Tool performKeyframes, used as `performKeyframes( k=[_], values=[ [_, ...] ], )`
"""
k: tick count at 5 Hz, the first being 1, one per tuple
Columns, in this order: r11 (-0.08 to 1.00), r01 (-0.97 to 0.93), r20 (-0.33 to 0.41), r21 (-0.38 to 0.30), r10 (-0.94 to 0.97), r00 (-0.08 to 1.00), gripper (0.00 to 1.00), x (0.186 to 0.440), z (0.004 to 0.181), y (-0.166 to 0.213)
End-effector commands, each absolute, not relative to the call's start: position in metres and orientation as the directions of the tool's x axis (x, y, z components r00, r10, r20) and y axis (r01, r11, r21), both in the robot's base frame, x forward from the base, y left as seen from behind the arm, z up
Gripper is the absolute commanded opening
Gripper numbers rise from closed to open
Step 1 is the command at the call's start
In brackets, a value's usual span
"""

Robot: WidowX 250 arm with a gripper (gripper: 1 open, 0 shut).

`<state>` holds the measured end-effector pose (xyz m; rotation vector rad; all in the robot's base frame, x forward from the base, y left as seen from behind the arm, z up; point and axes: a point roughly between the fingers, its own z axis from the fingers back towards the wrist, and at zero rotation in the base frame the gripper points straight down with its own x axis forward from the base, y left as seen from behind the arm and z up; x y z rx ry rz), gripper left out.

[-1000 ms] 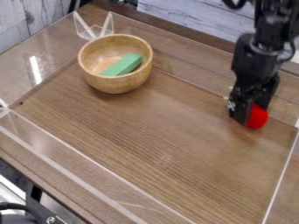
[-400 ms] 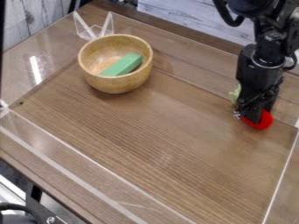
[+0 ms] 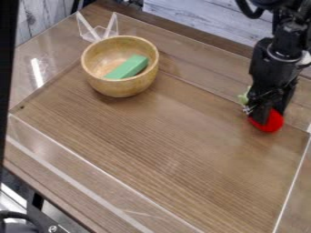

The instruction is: Move the red object to the left side of the table

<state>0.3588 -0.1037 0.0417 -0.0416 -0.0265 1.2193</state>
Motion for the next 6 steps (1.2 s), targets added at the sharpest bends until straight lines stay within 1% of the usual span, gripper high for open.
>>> performKeyframes(
  k=[1, 2, 3, 4, 5, 6],
  values=[
    [0.325, -0.941, 0.004, -0.096, 0.945, 0.326, 0.00, 0.373, 0.057, -0.106],
    [0.301, -0.949, 0.003, -0.089, 0.953, 0.302, 1.00, 0.375, 0.056, -0.108],
    [0.321, -0.943, 0.002, -0.081, 0.947, 0.322, 1.00, 0.376, 0.050, -0.108],
    [0.350, -0.933, -0.007, -0.080, 0.936, 0.351, 0.00, 0.377, 0.050, -0.107],
    [0.300, -0.947, -0.059, -0.111, 0.950, 0.308, 0.00, 0.378, 0.074, -0.106],
    [0.268, -0.953, -0.109, -0.139, 0.953, 0.283, 0.00, 0.375, 0.106, -0.104]
  ],
)
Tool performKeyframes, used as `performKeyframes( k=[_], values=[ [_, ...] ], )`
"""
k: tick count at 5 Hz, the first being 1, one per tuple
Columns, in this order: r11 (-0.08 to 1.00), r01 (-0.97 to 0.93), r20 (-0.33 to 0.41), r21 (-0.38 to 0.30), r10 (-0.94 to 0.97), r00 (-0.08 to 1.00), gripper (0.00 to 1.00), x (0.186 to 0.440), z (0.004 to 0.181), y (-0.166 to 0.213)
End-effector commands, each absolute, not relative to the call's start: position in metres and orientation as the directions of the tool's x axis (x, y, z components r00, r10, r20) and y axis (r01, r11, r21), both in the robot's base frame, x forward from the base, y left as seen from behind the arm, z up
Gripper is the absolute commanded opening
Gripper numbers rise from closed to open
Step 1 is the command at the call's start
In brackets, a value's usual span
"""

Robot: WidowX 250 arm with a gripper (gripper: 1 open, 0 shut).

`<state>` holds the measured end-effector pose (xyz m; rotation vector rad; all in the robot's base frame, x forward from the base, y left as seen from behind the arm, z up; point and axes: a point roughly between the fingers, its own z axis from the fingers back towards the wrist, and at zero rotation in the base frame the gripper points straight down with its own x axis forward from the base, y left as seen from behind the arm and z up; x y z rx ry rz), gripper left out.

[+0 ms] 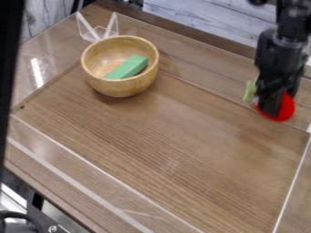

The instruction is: Move the red object to the left side of the table

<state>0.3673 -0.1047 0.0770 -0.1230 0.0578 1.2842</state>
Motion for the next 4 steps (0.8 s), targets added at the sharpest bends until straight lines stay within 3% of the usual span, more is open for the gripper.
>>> performKeyframes(
  k=[1, 2, 4],
  values=[
    [0.208, -0.966, -0.129, -0.153, 0.965, 0.228, 0.00, 0.359, 0.125, -0.080],
    [0.152, -0.975, -0.122, -0.162, 0.977, 0.173, 0.00, 0.348, 0.128, -0.059],
    [0.068, -0.983, -0.115, -0.168, 0.989, 0.088, 0.00, 0.326, 0.136, -0.053]
  ],
)
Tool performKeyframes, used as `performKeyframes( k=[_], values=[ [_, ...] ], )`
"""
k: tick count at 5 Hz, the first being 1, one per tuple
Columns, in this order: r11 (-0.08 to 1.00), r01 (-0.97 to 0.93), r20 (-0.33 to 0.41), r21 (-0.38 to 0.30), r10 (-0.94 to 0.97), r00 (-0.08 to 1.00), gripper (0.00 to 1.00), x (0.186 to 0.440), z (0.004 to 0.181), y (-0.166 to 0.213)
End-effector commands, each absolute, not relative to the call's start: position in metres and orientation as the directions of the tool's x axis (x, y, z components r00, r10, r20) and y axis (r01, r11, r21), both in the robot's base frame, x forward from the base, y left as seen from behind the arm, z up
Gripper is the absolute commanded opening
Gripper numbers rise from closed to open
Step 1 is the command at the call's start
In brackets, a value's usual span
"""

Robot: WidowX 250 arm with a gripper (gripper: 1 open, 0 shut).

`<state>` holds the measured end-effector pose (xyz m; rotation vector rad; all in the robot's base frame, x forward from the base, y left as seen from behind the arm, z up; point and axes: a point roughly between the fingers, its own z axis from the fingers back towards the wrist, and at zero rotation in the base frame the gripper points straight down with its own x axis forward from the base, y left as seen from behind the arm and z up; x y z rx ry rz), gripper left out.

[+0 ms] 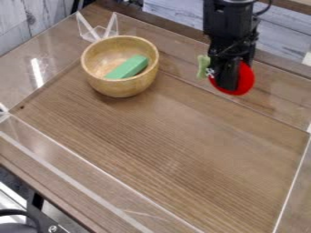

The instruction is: Move the red object to the left side of the table

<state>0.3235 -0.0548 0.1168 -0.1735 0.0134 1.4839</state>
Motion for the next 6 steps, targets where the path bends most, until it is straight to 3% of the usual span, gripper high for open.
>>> performKeyframes(
  k=[1, 4, 6],
  values=[
    [0.018, -0.984, -0.103, -0.174, 0.994, 0.036, 0.00, 0.309, 0.131, -0.047],
    [-0.126, -0.972, -0.083, -0.196, 0.990, -0.112, 0.00, 0.292, 0.127, -0.028],
    [-0.136, -0.964, -0.037, -0.228, 0.991, -0.131, 0.00, 0.279, 0.103, -0.015]
  ],
)
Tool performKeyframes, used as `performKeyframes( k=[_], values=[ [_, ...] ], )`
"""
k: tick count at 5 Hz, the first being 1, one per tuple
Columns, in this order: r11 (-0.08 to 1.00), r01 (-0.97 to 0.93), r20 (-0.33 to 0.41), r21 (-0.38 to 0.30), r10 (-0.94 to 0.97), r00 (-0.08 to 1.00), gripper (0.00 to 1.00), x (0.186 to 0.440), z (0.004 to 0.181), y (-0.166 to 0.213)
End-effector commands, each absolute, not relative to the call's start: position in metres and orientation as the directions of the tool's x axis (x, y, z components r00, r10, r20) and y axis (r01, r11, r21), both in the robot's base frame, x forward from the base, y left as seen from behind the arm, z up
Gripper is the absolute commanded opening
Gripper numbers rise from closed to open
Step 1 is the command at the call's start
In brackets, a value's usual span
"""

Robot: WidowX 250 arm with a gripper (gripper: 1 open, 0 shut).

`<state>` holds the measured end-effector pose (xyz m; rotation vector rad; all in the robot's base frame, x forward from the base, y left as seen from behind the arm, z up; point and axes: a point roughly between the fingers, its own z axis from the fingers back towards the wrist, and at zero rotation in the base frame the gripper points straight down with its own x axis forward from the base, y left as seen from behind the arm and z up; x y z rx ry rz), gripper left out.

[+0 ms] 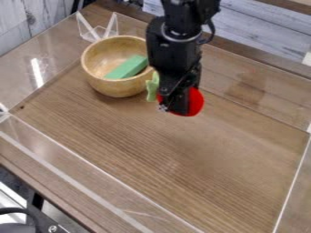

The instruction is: Move the red object to the left side of the table

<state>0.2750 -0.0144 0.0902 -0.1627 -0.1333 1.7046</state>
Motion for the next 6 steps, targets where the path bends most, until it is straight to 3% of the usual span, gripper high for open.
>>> performKeyframes(
  k=[1, 4, 6],
  values=[
    [-0.109, -0.966, -0.015, -0.235, 0.994, -0.109, 0.00, 0.276, 0.089, -0.014],
    [-0.020, -0.977, 0.028, -0.213, 0.999, -0.027, 0.00, 0.299, 0.062, 0.026],
    [0.044, -0.978, 0.046, -0.203, 0.998, 0.036, 0.00, 0.306, 0.052, 0.022]
  ],
)
